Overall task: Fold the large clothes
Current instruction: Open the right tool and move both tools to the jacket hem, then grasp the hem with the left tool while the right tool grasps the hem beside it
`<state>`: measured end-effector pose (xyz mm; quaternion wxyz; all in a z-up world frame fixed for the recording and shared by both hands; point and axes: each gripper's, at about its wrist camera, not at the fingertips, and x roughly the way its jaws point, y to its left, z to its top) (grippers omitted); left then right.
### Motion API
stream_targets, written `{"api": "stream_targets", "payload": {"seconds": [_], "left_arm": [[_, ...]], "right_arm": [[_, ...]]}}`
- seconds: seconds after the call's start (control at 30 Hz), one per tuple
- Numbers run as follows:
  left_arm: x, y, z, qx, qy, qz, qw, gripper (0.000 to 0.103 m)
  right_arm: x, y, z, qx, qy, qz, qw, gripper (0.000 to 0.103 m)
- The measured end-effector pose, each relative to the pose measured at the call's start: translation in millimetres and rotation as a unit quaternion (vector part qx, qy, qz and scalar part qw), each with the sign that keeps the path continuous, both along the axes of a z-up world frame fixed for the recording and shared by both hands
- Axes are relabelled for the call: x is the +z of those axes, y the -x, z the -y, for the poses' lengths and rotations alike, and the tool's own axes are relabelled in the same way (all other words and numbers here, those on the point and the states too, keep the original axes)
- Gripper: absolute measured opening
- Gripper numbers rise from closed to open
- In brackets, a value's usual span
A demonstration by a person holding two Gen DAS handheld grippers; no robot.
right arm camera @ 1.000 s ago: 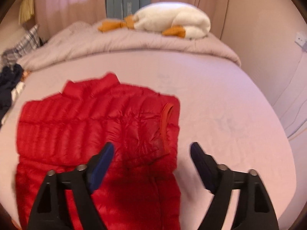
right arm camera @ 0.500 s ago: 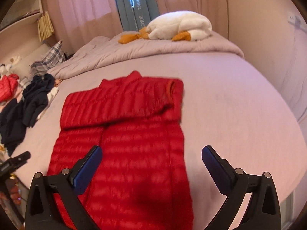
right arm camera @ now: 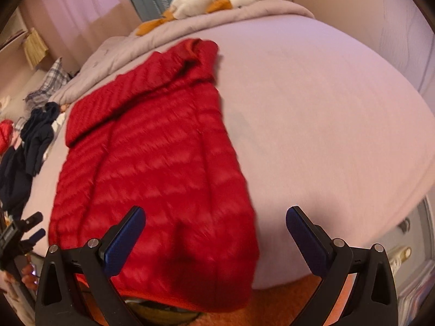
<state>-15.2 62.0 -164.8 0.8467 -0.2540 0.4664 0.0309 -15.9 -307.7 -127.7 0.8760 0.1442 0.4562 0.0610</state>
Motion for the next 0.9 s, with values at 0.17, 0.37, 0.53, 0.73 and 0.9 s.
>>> {"api": "stream_targets", "payload": {"seconds": [0.17,0.37,0.53,0.73,0.9], "left_arm": [[-14.8,9.9,0.4,-0.012,0.013,-0.006,0.9998,0.101],[-24.0,18.4,-0.7,-0.014,0.019,0.001,0.9997,0.100],[-26.0,21.7,-2.7,-0.019,0.029,0.014,0.9993,0.099],[-28.7,24.1,-0.9,-0.031,0.045,0.023,0.9982,0.099],[-29.8,24.1,5.9,-0.051,0.069,0.030,0.9958,0.096]], "right_arm": [[-16.3,10.8,-0.5,0.005,-0.007,-0.014,1.000,0.102],[-27.5,15.3,-5.5,0.019,-0.002,-0.022,1.000,0.102],[-35.3,14.9,-10.3,0.025,-0.010,-0.031,0.999,0.102],[-37.3,14.4,-12.9,0.026,-0.015,-0.029,0.999,0.102],[-38.4,14.9,-16.0,0.028,-0.014,-0.029,0.999,0.099]]}}
